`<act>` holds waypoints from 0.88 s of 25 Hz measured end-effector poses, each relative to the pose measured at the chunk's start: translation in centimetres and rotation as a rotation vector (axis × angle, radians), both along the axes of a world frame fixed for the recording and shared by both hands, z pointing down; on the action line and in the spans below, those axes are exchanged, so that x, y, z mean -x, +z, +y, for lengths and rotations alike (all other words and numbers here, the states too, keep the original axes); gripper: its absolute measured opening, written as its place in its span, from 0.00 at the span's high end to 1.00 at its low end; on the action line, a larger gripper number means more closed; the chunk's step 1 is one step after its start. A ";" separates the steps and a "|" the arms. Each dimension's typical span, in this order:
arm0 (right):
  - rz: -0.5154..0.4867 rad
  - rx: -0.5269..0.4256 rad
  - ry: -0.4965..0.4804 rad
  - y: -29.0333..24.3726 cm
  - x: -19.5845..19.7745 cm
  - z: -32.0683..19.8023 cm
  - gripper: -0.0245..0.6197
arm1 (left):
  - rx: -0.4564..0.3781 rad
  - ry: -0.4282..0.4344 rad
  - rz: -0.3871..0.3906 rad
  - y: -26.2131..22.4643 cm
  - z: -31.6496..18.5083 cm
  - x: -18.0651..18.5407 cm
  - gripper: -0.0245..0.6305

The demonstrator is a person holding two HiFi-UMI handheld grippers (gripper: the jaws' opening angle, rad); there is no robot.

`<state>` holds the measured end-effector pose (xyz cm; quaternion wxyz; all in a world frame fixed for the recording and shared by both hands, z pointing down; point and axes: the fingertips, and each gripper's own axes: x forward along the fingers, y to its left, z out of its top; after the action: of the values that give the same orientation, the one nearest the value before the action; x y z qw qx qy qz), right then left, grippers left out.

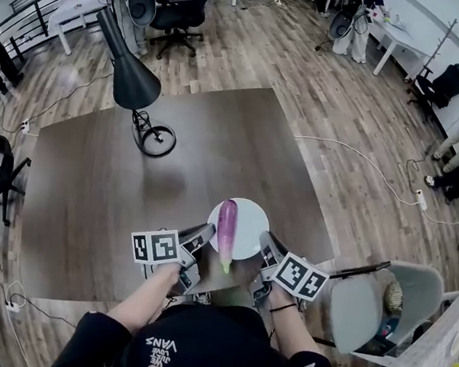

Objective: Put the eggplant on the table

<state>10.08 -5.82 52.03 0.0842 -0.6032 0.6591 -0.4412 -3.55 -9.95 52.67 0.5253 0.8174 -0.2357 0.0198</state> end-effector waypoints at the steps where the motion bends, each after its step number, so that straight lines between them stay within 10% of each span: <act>1: -0.001 0.002 -0.006 0.1 -0.2 -0.4 0.90 | 0.002 -0.005 -0.002 0.1 -0.3 -0.2 0.92; 22: 0.015 0.037 -0.161 2.1 -3.9 -12.6 0.90 | 0.017 -0.139 -0.046 2.4 -10.6 -3.7 0.92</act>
<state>14.01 -18.41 54.18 0.0322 -0.5528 0.6979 -0.4542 0.12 -20.54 55.03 0.5269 0.7938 -0.3037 0.0041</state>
